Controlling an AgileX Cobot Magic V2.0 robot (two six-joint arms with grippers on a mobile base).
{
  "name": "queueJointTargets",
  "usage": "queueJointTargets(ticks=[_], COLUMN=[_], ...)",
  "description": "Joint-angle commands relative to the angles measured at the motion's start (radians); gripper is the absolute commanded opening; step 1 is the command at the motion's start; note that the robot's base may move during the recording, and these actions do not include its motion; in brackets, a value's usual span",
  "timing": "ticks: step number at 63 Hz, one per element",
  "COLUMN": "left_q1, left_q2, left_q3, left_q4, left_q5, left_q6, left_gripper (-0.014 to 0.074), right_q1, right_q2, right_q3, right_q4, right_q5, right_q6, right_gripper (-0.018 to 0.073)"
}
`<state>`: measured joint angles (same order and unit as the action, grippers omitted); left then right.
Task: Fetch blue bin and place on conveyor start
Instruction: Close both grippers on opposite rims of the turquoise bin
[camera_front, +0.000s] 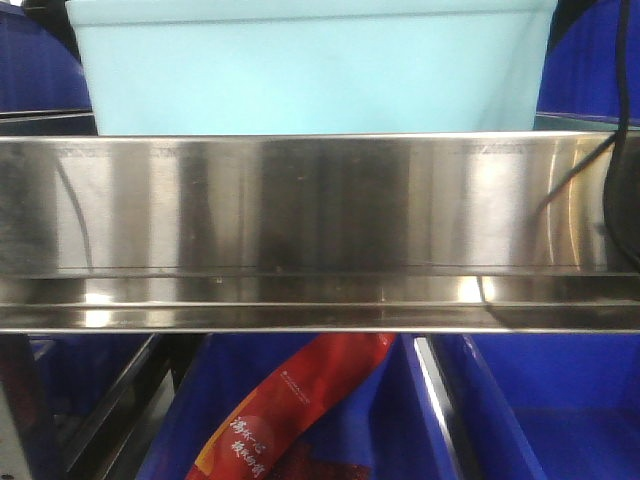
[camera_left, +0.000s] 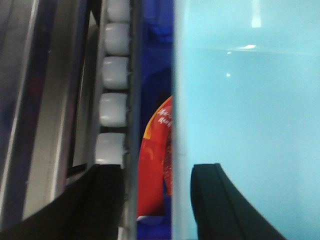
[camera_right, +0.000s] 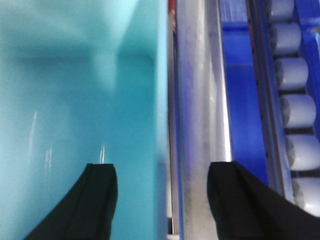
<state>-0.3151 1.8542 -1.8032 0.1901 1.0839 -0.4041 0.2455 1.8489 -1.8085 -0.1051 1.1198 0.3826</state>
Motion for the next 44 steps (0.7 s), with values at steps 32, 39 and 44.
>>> queueJointTargets(ticks=[32, 39, 44], left_q1=[0.014, 0.014, 0.014], left_q2=[0.032, 0.032, 0.032], left_q3=[-0.048, -0.048, -0.048], left_q4=[-0.029, -0.029, -0.033], left_q5=[0.053, 0.053, 0.049], left_q6=[0.030, 0.030, 0.030], left_gripper=[0.0240, 0.0240, 0.0240], right_q1=[-0.004, -0.004, -0.004], right_q2=[0.019, 0.021, 0.021], right_q3=[-0.050, -0.050, -0.050], right_q4=[0.002, 0.002, 0.002], right_q5=[0.034, 0.039, 0.039], right_q6=[0.001, -0.002, -0.010], right_gripper=[0.0297, 0.0297, 0.0297])
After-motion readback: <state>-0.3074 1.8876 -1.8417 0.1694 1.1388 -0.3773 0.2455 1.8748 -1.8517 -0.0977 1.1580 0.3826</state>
